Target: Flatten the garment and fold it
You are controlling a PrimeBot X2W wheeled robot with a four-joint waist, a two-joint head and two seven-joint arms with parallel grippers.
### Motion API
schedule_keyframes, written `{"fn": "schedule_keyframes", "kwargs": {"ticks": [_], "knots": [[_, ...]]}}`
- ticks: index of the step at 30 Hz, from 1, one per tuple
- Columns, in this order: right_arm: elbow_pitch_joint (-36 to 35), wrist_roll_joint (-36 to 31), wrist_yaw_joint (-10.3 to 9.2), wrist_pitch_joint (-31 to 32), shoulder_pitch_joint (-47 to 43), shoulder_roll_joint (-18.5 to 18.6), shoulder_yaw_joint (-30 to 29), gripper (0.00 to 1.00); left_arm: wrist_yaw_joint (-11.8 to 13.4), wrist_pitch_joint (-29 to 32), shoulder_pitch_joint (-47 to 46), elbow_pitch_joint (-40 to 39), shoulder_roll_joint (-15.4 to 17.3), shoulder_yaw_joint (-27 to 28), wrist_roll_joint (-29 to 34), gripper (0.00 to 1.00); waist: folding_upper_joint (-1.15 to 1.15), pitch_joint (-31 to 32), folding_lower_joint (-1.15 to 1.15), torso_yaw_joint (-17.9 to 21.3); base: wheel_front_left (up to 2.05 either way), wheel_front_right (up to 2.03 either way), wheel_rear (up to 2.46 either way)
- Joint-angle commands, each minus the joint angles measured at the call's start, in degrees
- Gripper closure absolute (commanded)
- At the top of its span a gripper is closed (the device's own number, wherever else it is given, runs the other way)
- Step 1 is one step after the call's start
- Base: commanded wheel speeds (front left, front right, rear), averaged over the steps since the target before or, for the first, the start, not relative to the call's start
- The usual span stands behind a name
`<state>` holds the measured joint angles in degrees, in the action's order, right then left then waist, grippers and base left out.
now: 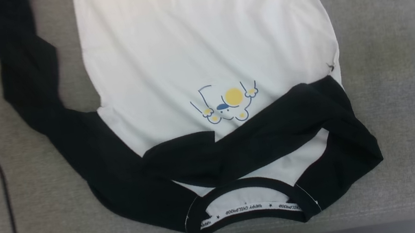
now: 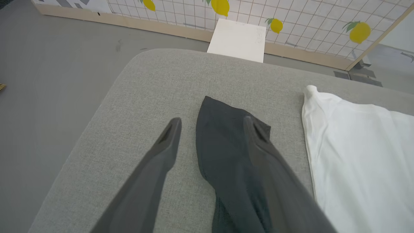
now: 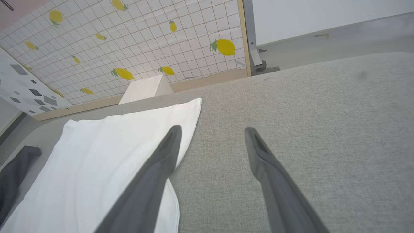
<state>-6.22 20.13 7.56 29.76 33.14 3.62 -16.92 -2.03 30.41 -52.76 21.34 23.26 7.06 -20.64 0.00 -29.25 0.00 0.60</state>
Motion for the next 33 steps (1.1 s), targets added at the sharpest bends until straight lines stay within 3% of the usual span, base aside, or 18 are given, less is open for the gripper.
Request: {"fn": "schedule_keyframes", "kwargs": {"ticks": [1,8,16,17,18,19,27,33], "knots": [[-1.01,0.0,-0.08,-0.06,0.84,-0.13,0.3,0.0,0.2,2.27,-1.86,1.37,1.09,-0.26,-0.28,0.0,0.0,-6.95,0.0,3.23,0.0,0.0,0.0],[-3.87,-0.08,-0.08,0.2,1.17,-0.16,2.03,0.0,3.07,14.53,-5.28,8.4,4.93,-1.71,1.4,0.0,0.0,-9.65,0.0,3.86,0.0,0.0,0.0],[-5.21,-0.53,-0.08,0.57,0.41,-0.23,1.76,0.0,3.72,24.69,-4.2,9.86,2.72,-1.48,-2.61,0.0,0.0,-9.76,0.0,2.71,0.0,0.0,0.0],[-5.23,-0.51,-0.08,0.64,0.29,-0.24,1.63,0.0,3.59,24.95,-3.97,9.52,2.22,-1.11,-3.49,0.57,0.0,-9.72,0.0,2.55,0.0,0.0,0.0],[-5.25,-0.5,-0.08,0.66,0.23,-0.25,1.51,0.0,3.18,24.71,-3.79,9.04,2.01,-1.02,-3.93,0.73,0.0,-9.71,0.0,2.44,0.0,0.0,0.0],[-5.27,-0.55,-0.08,0.65,0.17,-0.26,1.36,0.0,2.51,23.59,-3.55,8.28,1.78,-0.73,-4.55,1.0,0.0,-9.69,0.0,2.29,0.0,0.0,0.0],[-4.29,-1.39,-0.08,-0.18,-0.31,-0.24,1.0,0.0,-0.18,14.46,-3.58,6.5,1.31,1.75,-7.03,1.0,0.0,-8.2,0.0,1.7,0.0,0.0,0.0],[-2.13,-1.75,-0.08,-1.21,-1.22,-0.22,0.51,0.0,1.18,6.41,-5.95,6.98,0.94,2.96,-6.21,1.0,0.0,-3.8,0.0,0.09,0.0,0.0,0.0]]}}
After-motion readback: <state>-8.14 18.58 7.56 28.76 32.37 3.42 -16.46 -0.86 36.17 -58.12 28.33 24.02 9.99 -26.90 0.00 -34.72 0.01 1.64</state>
